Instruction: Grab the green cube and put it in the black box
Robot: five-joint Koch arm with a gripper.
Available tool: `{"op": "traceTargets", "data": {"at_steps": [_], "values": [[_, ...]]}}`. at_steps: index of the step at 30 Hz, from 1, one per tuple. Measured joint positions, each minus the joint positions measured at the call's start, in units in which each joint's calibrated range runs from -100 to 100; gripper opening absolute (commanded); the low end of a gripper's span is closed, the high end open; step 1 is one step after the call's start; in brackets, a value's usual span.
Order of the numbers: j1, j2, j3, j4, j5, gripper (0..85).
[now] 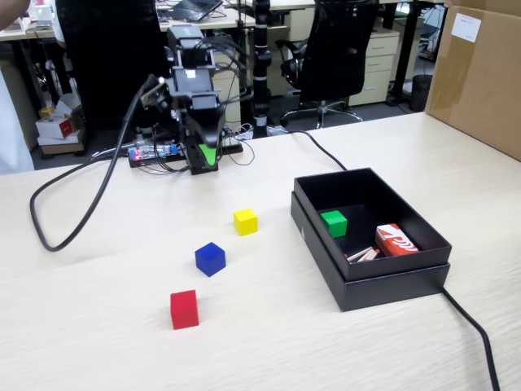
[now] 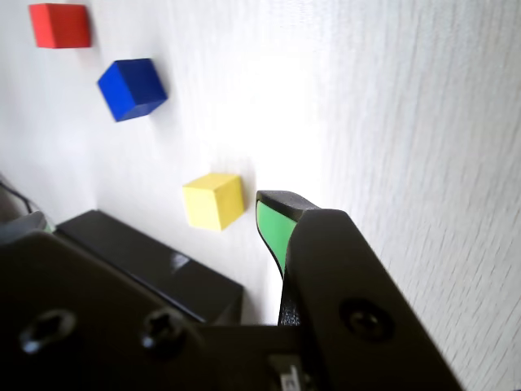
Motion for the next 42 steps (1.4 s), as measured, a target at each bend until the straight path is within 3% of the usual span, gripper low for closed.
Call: {"op": "traceTargets", "data": {"at_steps": [10, 21, 34, 42], "values": [[-0.5, -0.4, -21.7, 20.4, -2.1, 49.7], [-2.6, -2.1, -36.3, 34.6, -4.2, 51.2], [-4.6, -2.8, -39.3, 36.6, -4.7, 51.5], [-1.5, -2.8, -39.3, 37.2, -5.0, 50.4]]}}
